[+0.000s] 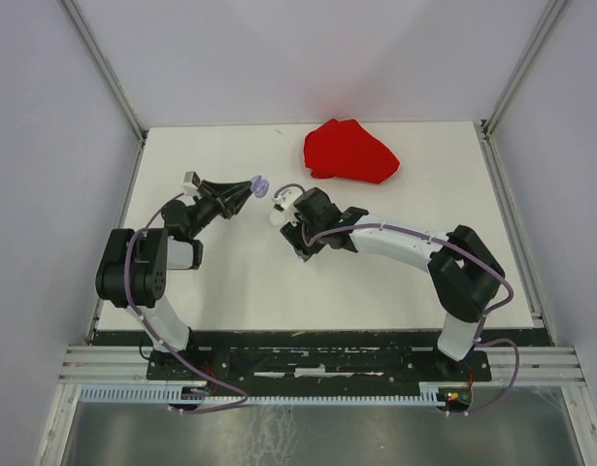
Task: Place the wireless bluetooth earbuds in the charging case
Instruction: Pick up the earbud from the center of the board.
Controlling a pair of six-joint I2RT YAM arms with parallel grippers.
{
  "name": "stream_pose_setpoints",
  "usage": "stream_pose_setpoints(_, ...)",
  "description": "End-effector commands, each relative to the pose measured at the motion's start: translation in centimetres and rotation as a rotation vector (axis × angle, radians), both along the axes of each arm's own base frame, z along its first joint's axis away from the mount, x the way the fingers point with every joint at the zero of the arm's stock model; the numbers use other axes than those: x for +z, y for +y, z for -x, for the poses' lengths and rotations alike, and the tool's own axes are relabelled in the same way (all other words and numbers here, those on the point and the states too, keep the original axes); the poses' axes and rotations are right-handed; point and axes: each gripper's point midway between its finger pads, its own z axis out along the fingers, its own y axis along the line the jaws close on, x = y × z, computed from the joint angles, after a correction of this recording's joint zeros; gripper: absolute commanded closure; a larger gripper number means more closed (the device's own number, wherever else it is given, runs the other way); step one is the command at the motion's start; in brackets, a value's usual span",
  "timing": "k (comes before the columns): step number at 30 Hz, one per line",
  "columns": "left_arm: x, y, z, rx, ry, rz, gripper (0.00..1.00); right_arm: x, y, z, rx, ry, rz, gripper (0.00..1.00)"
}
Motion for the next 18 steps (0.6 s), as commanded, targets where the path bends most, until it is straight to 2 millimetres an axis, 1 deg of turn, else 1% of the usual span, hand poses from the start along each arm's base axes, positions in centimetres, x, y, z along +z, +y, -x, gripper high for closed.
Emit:
stream_pose_setpoints(1,2.1,0.5,1.2,-0.018,-0.07,0.008,0.97,0.5,0.8,-1.6,-0.034,-0.029,0.036,0.41)
stream_pose_setpoints(3,2.0,0.8,1.3,-0.011,-0.067,0.007,0.97,-0.1,1.1,-1.6,-0.05,-0.006,0.049,0.42)
stream_pose_setpoints(10,1.7,1.7,1.5,0.001,-0.06,0.006,0.97,-1.1,1.8,-1.7,-0.101,0.041,0.059,0.47)
stream_pose_setpoints(15,1.5,1.9,1.6,0.004,-0.058,0.007,0.97,-1.8,2.1,-1.3,-0.087,0.051,0.082,0.47)
stream_pose_setpoints(18,1.3,2.0,1.7,0.005,-0.055,0.01,0.97,-2.1,1.9,-1.2,-0.084,0.041,0.111,0.46)
